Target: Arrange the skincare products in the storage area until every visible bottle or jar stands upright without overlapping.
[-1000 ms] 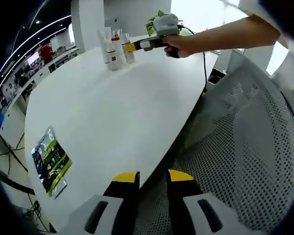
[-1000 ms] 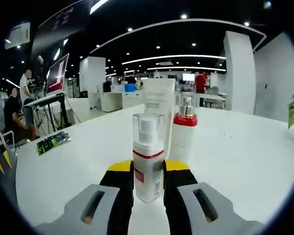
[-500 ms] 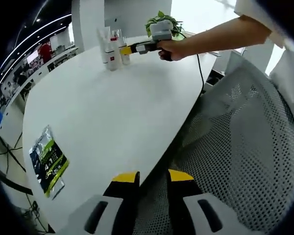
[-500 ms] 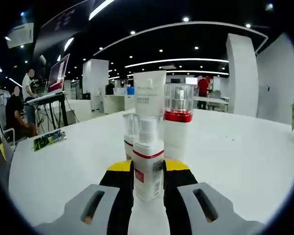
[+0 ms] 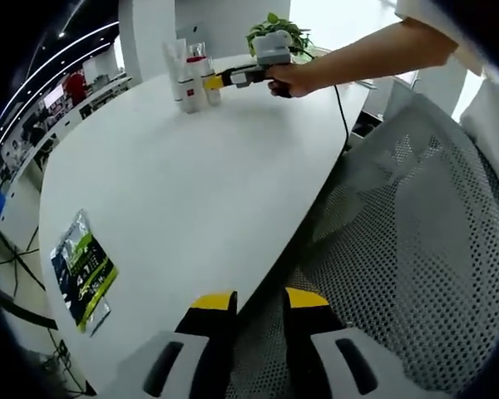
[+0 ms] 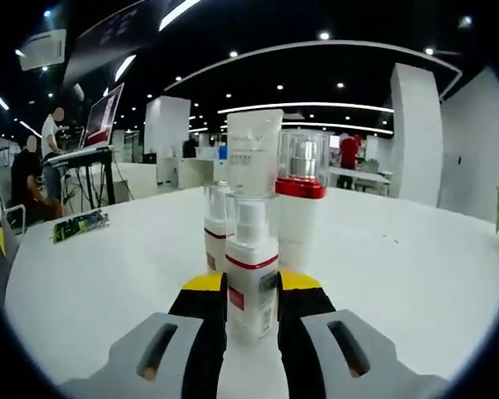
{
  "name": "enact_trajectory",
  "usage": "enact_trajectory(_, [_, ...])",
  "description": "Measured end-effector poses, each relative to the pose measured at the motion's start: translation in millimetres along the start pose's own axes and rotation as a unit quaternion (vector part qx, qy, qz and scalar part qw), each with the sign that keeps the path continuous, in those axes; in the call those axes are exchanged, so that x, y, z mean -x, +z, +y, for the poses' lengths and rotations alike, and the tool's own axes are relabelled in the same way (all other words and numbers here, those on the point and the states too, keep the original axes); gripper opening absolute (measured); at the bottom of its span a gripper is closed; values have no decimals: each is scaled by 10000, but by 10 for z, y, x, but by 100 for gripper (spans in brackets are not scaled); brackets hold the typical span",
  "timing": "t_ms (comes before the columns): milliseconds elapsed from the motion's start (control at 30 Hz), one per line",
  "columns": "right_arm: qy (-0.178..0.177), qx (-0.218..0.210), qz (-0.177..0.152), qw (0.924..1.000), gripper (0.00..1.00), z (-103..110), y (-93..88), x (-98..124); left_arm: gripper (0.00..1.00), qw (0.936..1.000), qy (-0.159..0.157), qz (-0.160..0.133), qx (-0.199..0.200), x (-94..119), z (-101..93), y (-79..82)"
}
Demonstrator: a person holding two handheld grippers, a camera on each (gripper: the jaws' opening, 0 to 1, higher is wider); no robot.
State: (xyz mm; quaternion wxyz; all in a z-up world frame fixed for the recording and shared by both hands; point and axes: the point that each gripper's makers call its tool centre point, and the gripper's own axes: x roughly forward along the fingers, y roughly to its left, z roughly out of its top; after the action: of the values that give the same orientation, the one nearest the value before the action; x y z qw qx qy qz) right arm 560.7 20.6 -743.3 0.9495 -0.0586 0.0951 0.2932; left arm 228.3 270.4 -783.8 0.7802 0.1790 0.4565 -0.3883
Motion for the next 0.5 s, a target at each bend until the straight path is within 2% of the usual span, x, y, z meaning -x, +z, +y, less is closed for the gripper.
enact_trajectory(267, [19,-138,-143,9998,20,-35,-35,25,23,10000,34,14,-12,-4,14,-6])
enact_trajectory(500, [58,-45,46,10000,21,-60,-42,1,23,10000,41,54,-51,-8,14,-19])
